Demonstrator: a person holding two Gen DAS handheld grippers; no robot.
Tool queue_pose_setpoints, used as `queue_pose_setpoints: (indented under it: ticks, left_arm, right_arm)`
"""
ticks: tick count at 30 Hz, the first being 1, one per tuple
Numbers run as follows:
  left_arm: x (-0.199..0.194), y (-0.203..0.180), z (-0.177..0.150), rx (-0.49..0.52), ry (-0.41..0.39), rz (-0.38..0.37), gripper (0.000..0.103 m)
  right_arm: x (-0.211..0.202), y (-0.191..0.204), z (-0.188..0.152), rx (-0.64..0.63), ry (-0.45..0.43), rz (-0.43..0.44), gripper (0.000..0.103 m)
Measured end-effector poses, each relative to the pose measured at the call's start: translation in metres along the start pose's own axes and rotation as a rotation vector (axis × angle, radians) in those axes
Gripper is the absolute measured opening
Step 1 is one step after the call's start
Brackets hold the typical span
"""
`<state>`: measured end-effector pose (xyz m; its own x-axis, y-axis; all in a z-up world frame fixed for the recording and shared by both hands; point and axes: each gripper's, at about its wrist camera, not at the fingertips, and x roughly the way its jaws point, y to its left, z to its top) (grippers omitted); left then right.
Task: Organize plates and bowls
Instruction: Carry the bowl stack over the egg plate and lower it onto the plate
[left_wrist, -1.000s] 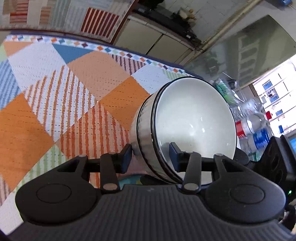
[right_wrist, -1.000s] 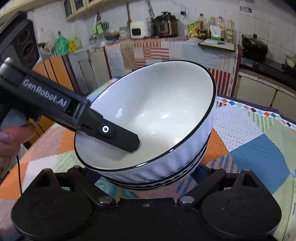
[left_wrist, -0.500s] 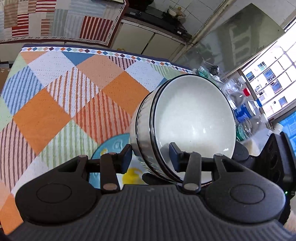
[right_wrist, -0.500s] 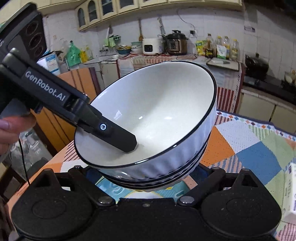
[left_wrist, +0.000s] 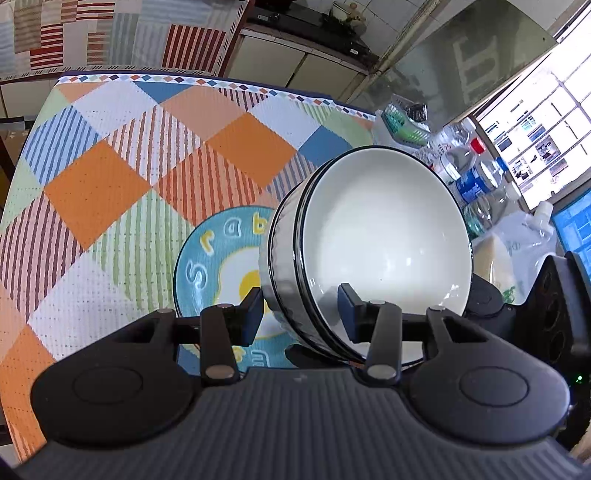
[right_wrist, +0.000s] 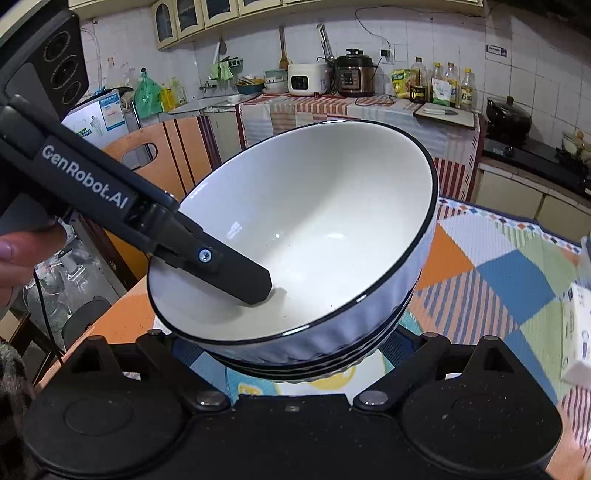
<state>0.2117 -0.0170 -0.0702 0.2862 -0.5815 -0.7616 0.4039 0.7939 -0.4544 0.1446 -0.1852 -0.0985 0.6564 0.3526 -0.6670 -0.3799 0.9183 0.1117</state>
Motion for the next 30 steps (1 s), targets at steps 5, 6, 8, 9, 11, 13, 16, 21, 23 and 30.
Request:
queue_pose_setpoints:
  ticks: [5,6,8,9,11,13,16,21,23,30]
  left_arm:
    - [0.004,0.005,-0.013,0.019,0.0,0.012,0.042]
    - [0.004,0.007,-0.015,0.018,0.002,0.012,0.042]
    - [0.008,0.009,-0.016,0.017,0.012,0.016,0.042]
    - [0.01,0.01,-0.018,0.021,0.015,0.018,0.042]
    - [0.015,0.012,-0.02,0.023,0.016,0.02,0.042]
    - [0.021,0.016,-0.021,0.012,0.021,0.014,0.042]
    - [0.032,0.022,-0.022,0.002,0.031,0.006,0.042]
    - [0.054,0.031,-0.025,-0.009,0.042,-0.009,0.042]
    - [0.062,0.035,-0.026,-0.016,0.047,-0.012,0.042]
    - [0.079,0.045,-0.027,-0.033,0.054,-0.01,0.042]
  right_arm:
    - [0.006,0.005,-0.011,0.03,0.006,-0.002,0.097]
    - [0.008,0.005,-0.012,0.033,0.007,-0.003,0.097]
    - [0.012,0.006,-0.014,0.023,0.014,-0.007,0.097]
    - [0.014,0.006,-0.015,0.017,0.016,-0.011,0.097]
    - [0.018,0.007,-0.018,0.018,0.024,-0.014,0.097]
    - [0.023,0.005,-0.02,0.021,0.036,-0.016,0.097]
    - [0.028,0.005,-0.025,0.014,0.052,-0.024,0.097]
    - [0.042,-0.002,-0.029,0.024,0.09,-0.04,0.097]
    - [0.047,-0.004,-0.034,0.02,0.103,-0.043,0.097]
    - [0.063,-0.009,-0.037,0.019,0.143,-0.055,0.097]
